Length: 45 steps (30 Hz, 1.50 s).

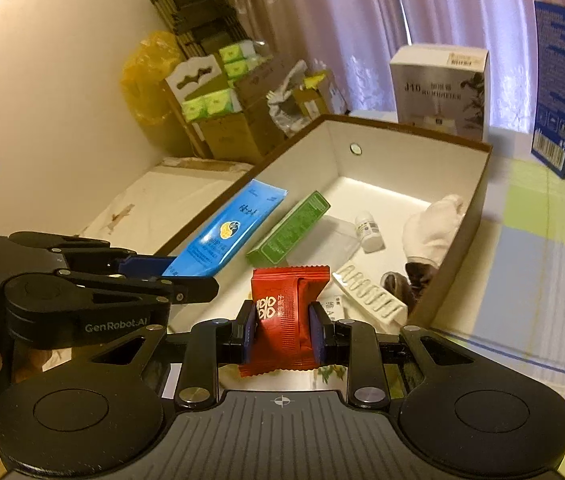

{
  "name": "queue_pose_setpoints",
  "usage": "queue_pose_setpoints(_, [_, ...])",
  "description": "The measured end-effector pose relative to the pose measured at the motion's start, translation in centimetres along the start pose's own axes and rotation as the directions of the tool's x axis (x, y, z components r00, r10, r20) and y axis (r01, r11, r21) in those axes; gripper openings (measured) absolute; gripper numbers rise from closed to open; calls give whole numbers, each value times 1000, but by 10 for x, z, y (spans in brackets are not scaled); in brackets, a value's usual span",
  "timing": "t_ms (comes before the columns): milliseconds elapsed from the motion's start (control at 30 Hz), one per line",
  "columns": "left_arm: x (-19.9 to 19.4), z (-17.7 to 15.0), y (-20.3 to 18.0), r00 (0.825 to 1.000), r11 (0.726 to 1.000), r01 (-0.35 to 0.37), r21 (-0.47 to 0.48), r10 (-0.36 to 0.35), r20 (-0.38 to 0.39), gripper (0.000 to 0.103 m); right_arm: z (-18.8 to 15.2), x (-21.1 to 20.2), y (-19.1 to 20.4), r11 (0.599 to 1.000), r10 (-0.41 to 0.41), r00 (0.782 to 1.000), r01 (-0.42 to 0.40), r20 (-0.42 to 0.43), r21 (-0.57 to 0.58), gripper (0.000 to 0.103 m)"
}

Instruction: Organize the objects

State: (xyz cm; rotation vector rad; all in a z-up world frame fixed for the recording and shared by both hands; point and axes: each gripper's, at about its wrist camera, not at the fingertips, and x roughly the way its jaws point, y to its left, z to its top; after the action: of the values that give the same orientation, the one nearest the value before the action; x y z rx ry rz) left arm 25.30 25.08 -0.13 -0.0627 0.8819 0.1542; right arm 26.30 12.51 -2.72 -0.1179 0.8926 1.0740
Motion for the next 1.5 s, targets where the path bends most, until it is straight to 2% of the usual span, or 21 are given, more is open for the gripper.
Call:
queue_pose_setpoints(200, [35, 2, 17, 998, 1000, 10, -4, -10, -62, 30, 5, 22, -7, 998, -25, 999, 27, -26, 49, 25])
queue_pose_setpoints(367, [48, 0, 25, 996, 999, 31, -5, -32, -89, 33, 7, 30, -10, 996, -32, 999, 35, -40, 79, 25])
queue_pose_setpoints(533, [48, 4, 30, 996, 999, 40, 9, -39, -85, 49, 10, 39, -8, 995, -27, 998, 32, -54, 90, 25])
queue_pose_setpoints(667, [44, 7, 34, 997, 999, 35, 16, -34, -72, 56, 11, 43, -5, 993, 1, 999, 5, -55, 114, 26])
queue_pose_setpoints(733, [41, 8, 37, 997, 999, 33, 15, -32, -65, 67, 11, 43, -2, 995, -26, 998, 32, -56, 95, 32])
queue_pose_setpoints(767, [39, 8, 39, 998, 999, 29, 15, -28, -62, 68, 11, 42, -1, 996, -40, 998, 45, -55, 84, 39])
queue_pose_setpoints(800, [36, 8, 40, 998, 999, 28, 14, -28, -57, 70, 10, 41, 1, 996, -49, 997, 53, -54, 78, 42])
queue_pose_setpoints(867, [31, 7, 41, 998, 1000, 23, 7, -23, -51, 73, 8, 35, 0, 995, -46, 998, 49, -46, 81, 43])
queue_pose_setpoints(933, [24, 5, 41, 999, 1000, 21, 3, -21, -44, 83, 5, 26, -2, 995, -41, 998, 44, -36, 90, 43])
queue_pose_setpoints(1067, [10, -3, 36, 999, 1000, 15, -14, -16, -35, 88, -4, 4, -6, 994, -42, 999, 44, -28, 99, 45])
queue_pose_setpoints(1133, [2, -8, 31, 999, 999, 12, -30, -13, -31, 94, -11, -10, -9, 993, -51, 998, 53, -22, 108, 46])
queue_pose_setpoints(1300, [-17, -20, 10, 1000, 997, 8, -71, -10, -25, 98, -33, -49, -16, 990, -81, 997, 82, -9, 112, 51])
queue_pose_setpoints(1500, [-39, -36, -31, 999, 997, 34, -73, -36, -20, 101, -64, -95, -29, 986, -108, 994, 109, -15, 129, 52])
